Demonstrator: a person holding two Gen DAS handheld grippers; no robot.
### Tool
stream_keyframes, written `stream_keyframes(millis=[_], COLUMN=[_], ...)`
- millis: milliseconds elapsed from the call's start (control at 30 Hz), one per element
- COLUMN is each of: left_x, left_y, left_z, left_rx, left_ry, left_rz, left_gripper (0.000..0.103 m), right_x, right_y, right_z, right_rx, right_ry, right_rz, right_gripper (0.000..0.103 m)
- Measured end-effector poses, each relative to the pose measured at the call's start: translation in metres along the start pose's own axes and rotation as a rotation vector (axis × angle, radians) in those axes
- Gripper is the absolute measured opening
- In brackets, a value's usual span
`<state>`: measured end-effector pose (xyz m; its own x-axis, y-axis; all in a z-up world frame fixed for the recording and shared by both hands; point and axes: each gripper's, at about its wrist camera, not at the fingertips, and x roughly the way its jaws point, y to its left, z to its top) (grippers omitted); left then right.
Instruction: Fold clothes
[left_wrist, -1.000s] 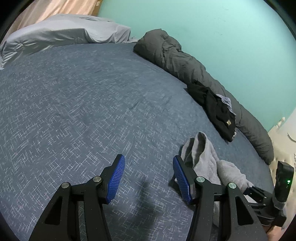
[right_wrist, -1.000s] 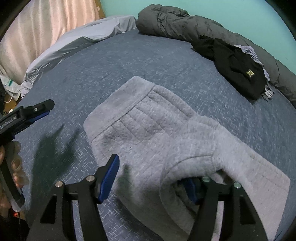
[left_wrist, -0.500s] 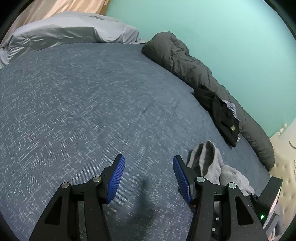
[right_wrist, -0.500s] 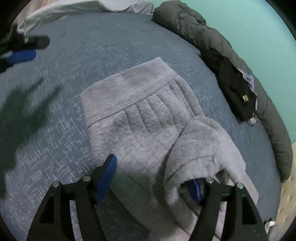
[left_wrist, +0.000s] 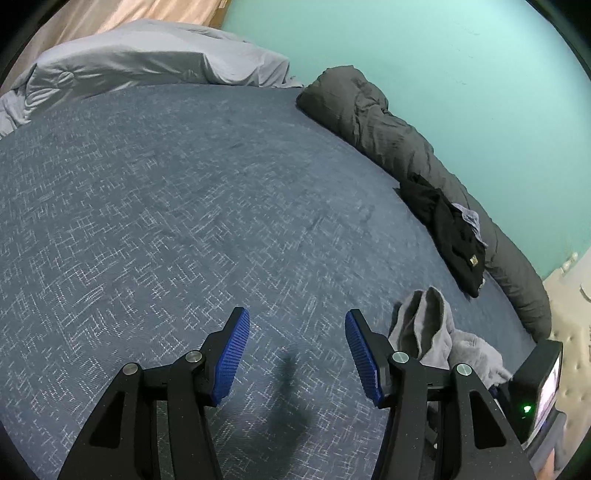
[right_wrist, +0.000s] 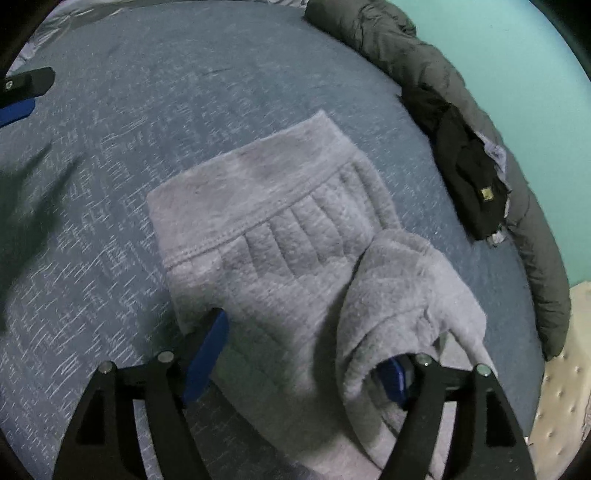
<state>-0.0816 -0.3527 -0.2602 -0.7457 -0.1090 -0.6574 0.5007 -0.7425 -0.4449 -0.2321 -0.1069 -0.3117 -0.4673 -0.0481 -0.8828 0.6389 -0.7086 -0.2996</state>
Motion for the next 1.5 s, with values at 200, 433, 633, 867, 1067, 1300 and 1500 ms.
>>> stream_keyframes(millis=[200,433,633,867,1067,1300,1500], left_x=[-0.001,-0.005,-0.007,-0.004,-0.003,-0.002,-0.002], left_y=[-0.002,-0.003,-0.003,-0.006,-0.007,-0.007,-0.006], left_z=[-0.002,-0.002,-0.003,-0.003,-0.004,-0.004,-0.004], left_rx=[0.011,0.017,0.019,0.019,0.013,0.011,0.005], left_ry=[0.004,0.002,0.002,0.002,0.0,0.001,0.002], left_rz=[-0.007,-0.005,-0.007,-0.008,-0.005,-0.002,-0.005], left_gripper=[0.058,0.058,0.058,0.058,0.058,0.058,0.058], right_x=[-0.01,-0.024,-0.05,-0.052,-0.014,0.004,0.017], right_y=[-0.029,-0.07,-0.104,-0.125,-0.158,-0.168,-0.166], right_z=[-0.024,-0.061,-0.094,-0.094,-0.11,-0.108,-0.097], right_rx=[0.139,0.337,0.469,0.627,0.861,0.928,0.951], right_ry=[0.006,0.0,-0.068,-0.155,-0.105,-0.105,-0.122], right_rz=[0.109,0.26,0.311,0.349,0.351,0.364,0.433], right_gripper=[0.081,0.081,0.077,0.052,0.041,0.042,0.042])
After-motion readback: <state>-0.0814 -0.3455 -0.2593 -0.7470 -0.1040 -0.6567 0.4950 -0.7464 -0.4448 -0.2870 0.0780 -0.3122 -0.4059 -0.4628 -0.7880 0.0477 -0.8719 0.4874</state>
